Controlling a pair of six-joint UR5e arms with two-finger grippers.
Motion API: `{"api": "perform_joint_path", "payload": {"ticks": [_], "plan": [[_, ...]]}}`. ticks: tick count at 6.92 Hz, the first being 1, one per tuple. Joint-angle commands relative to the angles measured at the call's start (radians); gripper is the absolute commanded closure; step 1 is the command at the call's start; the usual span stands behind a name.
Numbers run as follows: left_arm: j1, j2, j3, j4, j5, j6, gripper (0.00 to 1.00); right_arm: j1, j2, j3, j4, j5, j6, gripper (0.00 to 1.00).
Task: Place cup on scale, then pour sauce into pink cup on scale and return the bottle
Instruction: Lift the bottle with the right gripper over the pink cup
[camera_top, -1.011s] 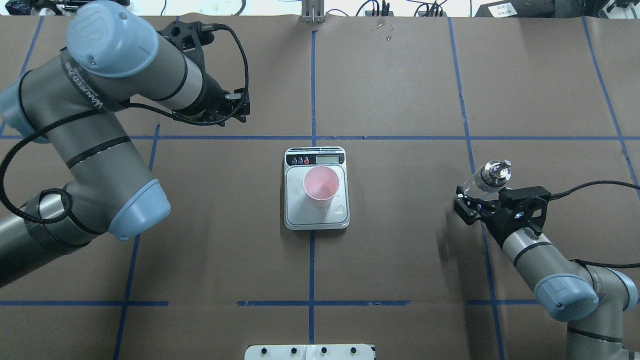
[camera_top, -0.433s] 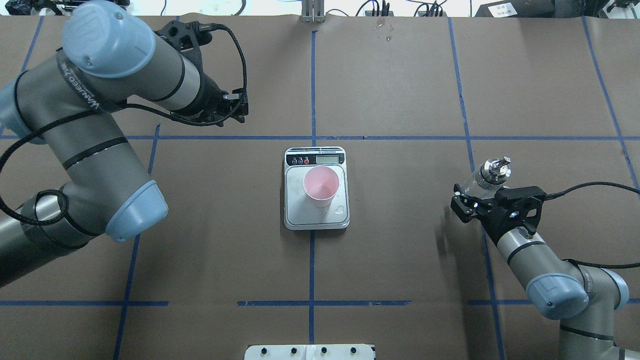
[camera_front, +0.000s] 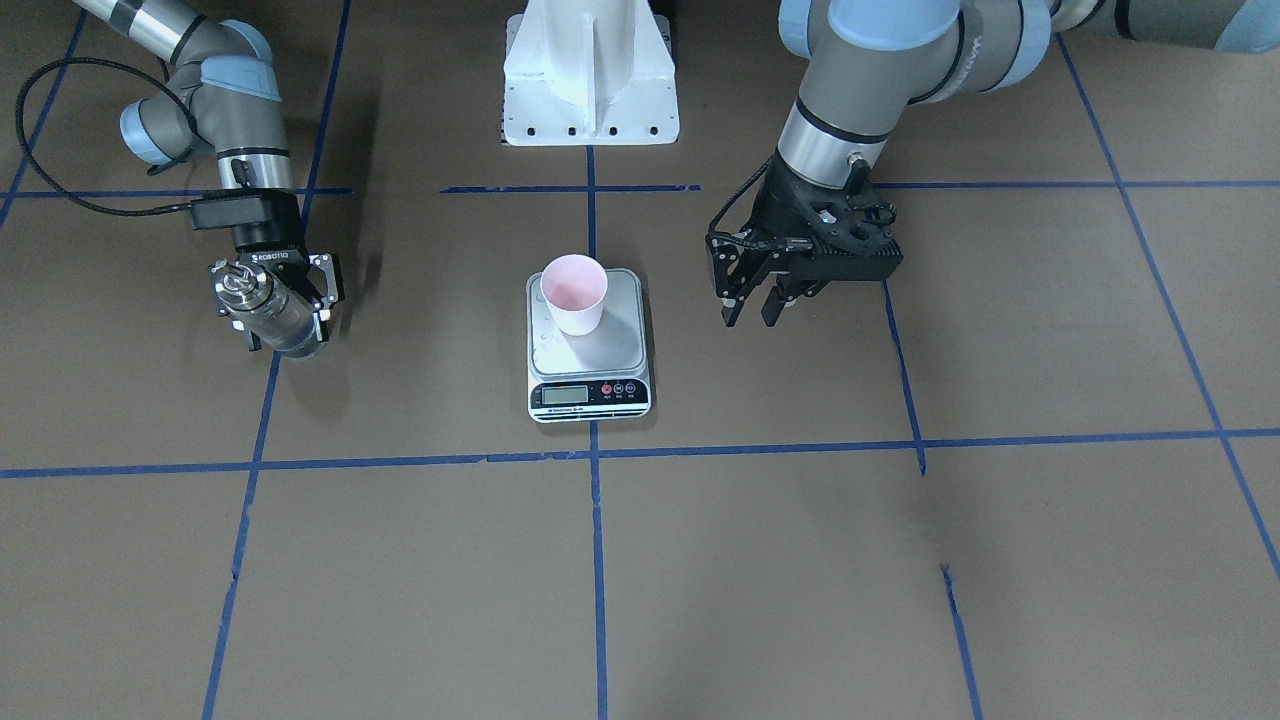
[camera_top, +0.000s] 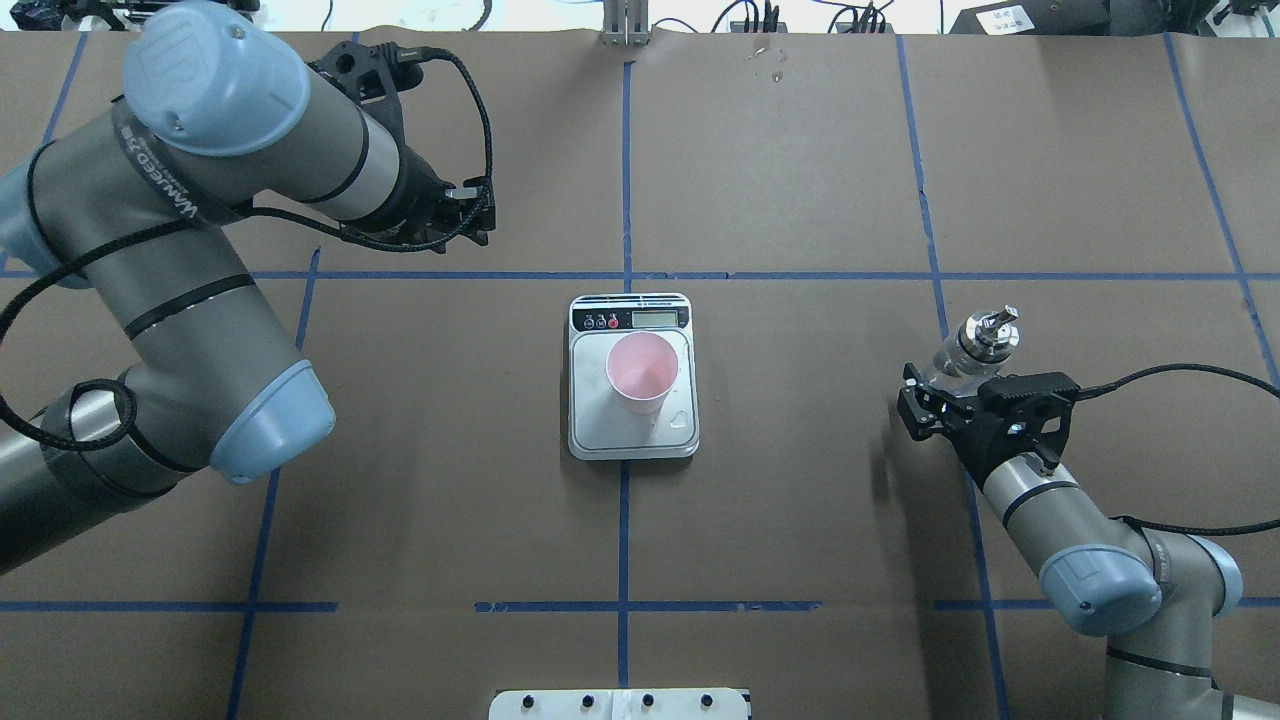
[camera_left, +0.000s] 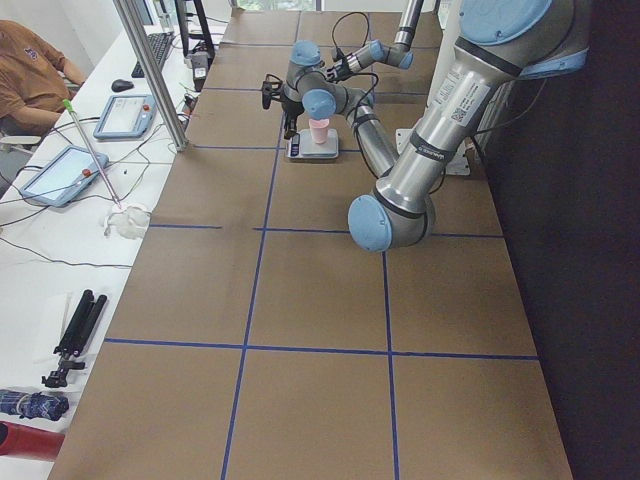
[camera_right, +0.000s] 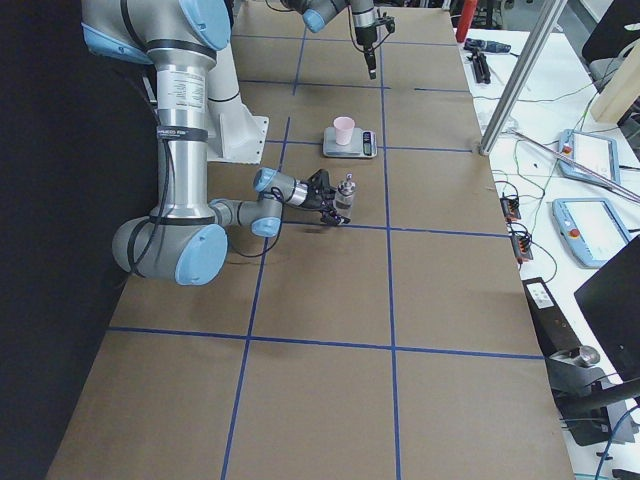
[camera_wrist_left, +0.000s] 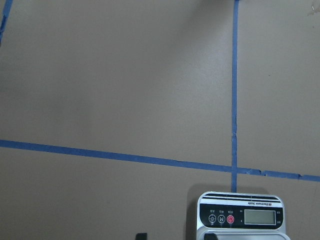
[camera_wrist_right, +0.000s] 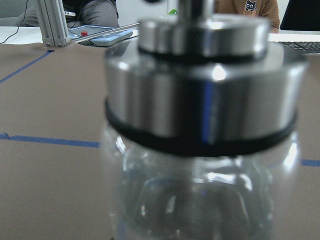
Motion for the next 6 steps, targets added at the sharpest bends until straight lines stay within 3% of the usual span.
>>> {"api": "perform_joint_path", "payload": {"ticks": [1,3,5,6], "plan": [[0.0,0.0,-0.002,0.0,-0.001,0.0,0.51,0.001,-0.008,-0.001,0.002,-0.047,-0.015,1.0],[0.0,-0.001,-0.009,0.002,-0.001,-0.003,0.51,0.001,-0.014,0.013,-0.003,-0.138,-0.088,1.0],[0.0,0.002,-0.028,0.002,-0.002,-0.003,0.51,0.001,-0.006,0.056,-0.041,-0.15,-0.123,1.0],[-0.008,0.002,-0.031,0.002,-0.001,-0.003,0.51,0.0,0.05,0.126,-0.181,-0.15,-0.16,1.0]]}}
